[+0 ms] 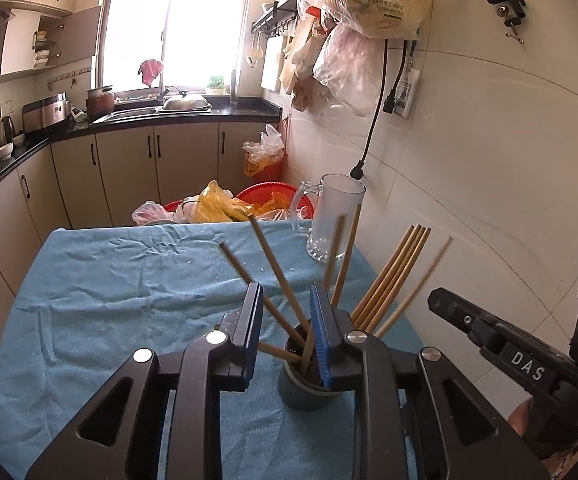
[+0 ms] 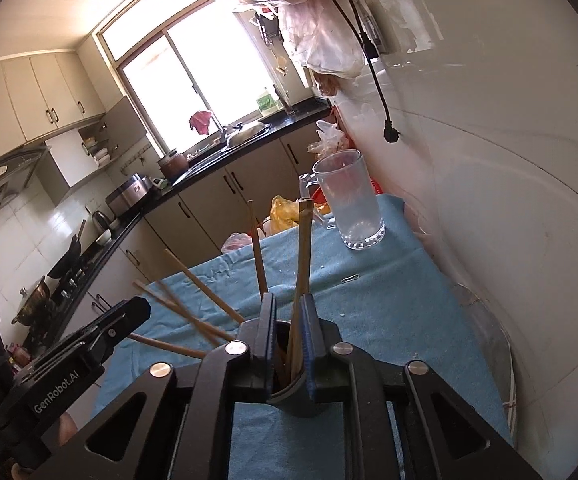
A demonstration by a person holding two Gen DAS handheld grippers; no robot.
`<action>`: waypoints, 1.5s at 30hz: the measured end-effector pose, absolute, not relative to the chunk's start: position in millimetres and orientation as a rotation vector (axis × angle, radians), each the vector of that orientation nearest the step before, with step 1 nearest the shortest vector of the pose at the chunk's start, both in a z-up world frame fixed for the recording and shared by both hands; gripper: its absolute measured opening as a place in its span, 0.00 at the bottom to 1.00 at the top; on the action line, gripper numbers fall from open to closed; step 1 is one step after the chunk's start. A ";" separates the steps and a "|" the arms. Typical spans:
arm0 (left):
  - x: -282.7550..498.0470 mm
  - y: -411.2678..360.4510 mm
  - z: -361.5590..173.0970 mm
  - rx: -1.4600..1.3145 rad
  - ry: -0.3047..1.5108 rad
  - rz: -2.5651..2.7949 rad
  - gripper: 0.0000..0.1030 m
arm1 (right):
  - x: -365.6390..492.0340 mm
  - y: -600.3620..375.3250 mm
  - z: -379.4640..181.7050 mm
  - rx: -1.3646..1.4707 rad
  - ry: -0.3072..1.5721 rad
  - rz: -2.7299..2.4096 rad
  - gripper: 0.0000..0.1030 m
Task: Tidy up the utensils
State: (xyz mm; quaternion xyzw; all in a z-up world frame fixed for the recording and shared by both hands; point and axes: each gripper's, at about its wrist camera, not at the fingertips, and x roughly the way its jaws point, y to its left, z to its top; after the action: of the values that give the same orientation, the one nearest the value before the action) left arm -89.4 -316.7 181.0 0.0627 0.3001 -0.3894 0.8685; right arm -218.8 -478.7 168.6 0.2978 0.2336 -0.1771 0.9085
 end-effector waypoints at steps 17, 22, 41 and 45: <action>-122.4 -262.4 200.5 0.088 0.561 -0.750 0.49 | -284.2 -450.2 210.5 0.607 0.355 -0.416 0.59; -152.4 -218.8 192.6 0.081 0.506 -0.653 0.71 | -314.0 -414.8 213.9 0.547 0.333 -0.489 0.85; -236.9 -117.5 131.4 0.195 0.528 -0.481 0.89 | -416.1 -277.6 164.8 0.375 0.265 -0.708 1.00; -239.5 -106.5 120.1 0.173 0.551 -0.428 0.90 | -408.1 -281.6 155.2 0.394 0.301 -0.733 1.00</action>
State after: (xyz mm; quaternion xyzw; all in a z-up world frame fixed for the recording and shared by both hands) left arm -239.5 -106.5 120.1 0.0846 0.2695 -0.2093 0.9362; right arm -408.1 -281.6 155.2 0.1908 0.1458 -0.3546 0.9036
